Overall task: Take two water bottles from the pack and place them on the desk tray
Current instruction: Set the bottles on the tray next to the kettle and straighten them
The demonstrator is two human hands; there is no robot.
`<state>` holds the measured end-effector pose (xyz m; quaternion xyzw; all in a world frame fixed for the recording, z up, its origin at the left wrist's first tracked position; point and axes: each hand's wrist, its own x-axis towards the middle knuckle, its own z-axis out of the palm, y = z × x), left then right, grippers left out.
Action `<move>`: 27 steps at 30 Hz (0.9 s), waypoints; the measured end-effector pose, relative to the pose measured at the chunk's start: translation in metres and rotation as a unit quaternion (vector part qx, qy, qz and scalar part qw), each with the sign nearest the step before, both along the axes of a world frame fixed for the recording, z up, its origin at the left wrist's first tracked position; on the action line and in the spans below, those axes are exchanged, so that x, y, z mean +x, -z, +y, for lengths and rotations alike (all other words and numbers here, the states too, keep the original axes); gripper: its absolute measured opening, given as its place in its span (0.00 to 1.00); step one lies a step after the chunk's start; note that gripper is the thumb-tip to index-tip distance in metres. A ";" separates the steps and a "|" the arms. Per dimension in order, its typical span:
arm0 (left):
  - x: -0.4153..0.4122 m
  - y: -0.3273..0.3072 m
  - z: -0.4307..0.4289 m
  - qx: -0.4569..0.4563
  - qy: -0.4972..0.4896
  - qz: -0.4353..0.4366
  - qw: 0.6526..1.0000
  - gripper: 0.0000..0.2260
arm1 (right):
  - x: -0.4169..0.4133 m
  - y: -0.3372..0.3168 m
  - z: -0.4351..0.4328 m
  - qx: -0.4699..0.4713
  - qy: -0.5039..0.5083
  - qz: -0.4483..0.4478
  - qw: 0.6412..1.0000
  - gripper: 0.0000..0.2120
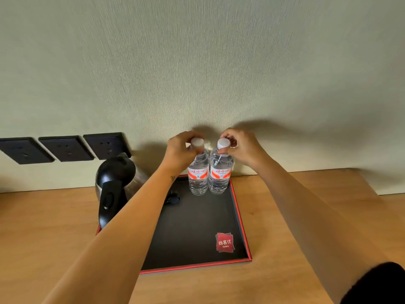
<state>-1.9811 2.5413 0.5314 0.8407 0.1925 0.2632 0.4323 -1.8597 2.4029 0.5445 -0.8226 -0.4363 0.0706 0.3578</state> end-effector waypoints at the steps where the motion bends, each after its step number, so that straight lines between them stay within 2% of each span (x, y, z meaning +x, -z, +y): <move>1: 0.000 0.000 0.001 0.001 0.000 0.001 1.000 0.11 | -0.001 0.000 -0.001 0.001 -0.002 0.001 1.000 0.14; 9: -0.004 0.004 -0.002 0.009 0.031 0.029 0.999 0.13 | -0.007 0.003 -0.006 -0.021 -0.013 -0.026 0.999 0.17; 18: -0.012 -0.004 -0.013 0.024 0.008 0.062 0.998 0.20 | -0.017 -0.007 -0.011 -0.065 -0.008 -0.056 0.996 0.24; 23: -0.023 -0.021 -0.012 0.081 -0.001 0.067 0.994 0.21 | -0.022 -0.023 -0.021 -0.062 -0.005 -0.103 0.993 0.24; 27: -0.030 -0.060 -0.018 0.121 -0.018 0.048 0.991 0.20 | -0.032 -0.056 -0.029 -0.041 -0.006 -0.131 0.990 0.23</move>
